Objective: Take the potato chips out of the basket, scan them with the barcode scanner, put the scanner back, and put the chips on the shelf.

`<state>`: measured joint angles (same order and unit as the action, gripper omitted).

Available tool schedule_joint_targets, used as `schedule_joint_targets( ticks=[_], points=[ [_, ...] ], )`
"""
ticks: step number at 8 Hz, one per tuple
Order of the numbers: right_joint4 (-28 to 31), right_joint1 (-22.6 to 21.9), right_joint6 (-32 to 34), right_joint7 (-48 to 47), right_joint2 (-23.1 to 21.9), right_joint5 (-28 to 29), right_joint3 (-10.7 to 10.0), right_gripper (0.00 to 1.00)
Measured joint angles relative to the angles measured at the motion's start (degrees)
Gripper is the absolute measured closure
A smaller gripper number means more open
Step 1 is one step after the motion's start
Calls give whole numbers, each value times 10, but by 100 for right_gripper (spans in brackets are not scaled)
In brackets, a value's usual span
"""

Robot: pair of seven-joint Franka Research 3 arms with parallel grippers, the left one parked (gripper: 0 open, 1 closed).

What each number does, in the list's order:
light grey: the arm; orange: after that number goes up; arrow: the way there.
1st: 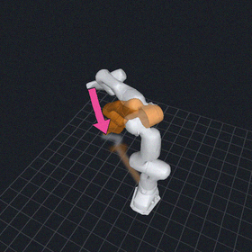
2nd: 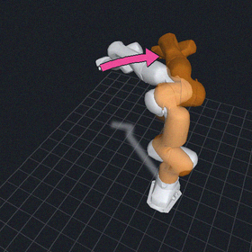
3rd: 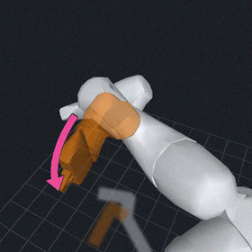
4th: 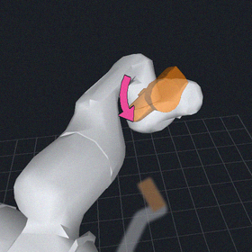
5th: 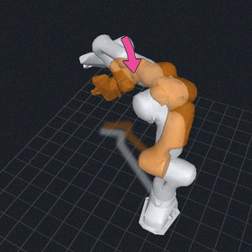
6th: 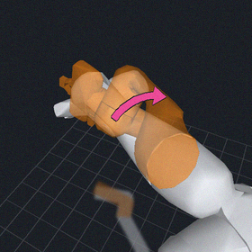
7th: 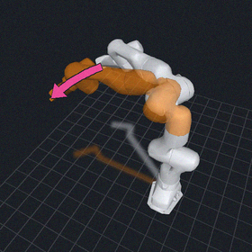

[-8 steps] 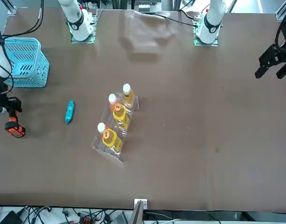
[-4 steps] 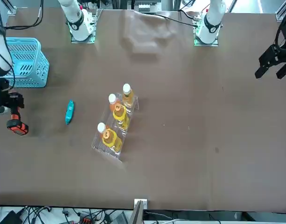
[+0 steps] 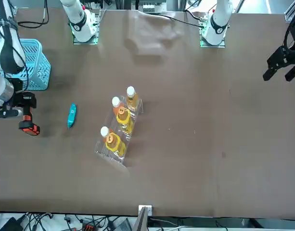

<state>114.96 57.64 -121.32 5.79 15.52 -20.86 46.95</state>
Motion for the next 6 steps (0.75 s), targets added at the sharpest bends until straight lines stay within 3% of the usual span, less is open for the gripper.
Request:
schedule_joint_targets(
  ticks=[4,6],
  points=[
    [5,-6,21,-129,-3,1,77,62],
    [9,-39,44,-224,-4,1,94,62]
  ],
)
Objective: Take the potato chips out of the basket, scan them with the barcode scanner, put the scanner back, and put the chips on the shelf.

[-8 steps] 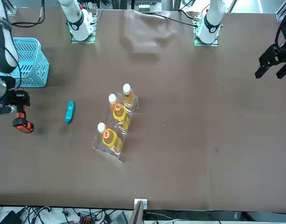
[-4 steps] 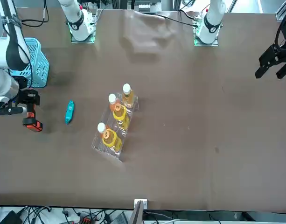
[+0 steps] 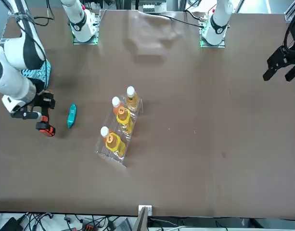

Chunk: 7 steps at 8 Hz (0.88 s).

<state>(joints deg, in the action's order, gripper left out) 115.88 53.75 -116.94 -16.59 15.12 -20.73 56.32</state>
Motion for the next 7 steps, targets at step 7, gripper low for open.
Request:
schedule_joint_targets(
  ticks=[7],
  points=[
    [107,-93,-27,-192,-64,0,9,63]
  ],
)
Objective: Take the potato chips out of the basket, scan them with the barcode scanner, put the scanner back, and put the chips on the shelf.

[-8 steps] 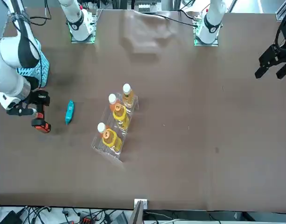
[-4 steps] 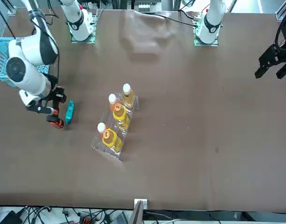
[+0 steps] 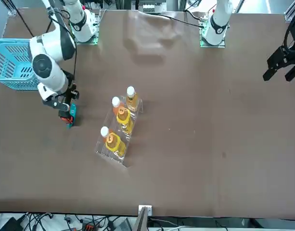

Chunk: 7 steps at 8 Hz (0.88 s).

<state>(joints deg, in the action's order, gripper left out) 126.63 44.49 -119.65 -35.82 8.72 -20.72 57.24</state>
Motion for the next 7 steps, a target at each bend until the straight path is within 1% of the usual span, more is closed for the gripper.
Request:
schedule_joint_targets(
  ticks=[1,4,7],
  points=[
    [15,-3,-9,-10,-10,0,0,63],
    [34,-26,-10,-51,-16,0,5,63],
    [46,-30,-10,-60,-18,0,4,63]
  ],
)
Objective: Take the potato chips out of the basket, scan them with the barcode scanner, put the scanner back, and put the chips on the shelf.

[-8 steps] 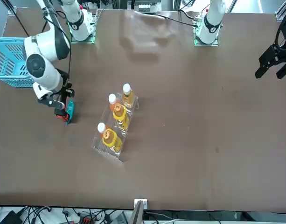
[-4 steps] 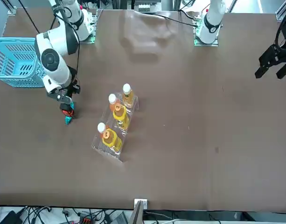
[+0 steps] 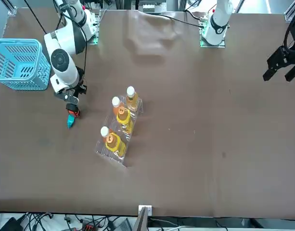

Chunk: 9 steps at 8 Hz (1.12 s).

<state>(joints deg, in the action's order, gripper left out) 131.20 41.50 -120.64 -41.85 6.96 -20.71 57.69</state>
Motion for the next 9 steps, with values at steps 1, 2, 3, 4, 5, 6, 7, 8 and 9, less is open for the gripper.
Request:
schedule_joint_targets(
  ticks=[1,2,3,4,5,6,7,8,9],
  points=[
    [2,0,1,-1,0,0,0,63],
    [4,0,5,-5,0,0,-1,63],
    [6,0,14,-12,0,0,-1,63],
    [7,0,21,-17,0,0,-1,63],
    [7,0,23,-19,0,0,-1,63],
    [7,0,23,-20,0,0,-1,63],
    [7,0,23,-21,0,0,-1,63],
    [7,0,23,-21,0,0,-1,63],
    [7,0,23,-21,0,0,-1,63]
  ],
)
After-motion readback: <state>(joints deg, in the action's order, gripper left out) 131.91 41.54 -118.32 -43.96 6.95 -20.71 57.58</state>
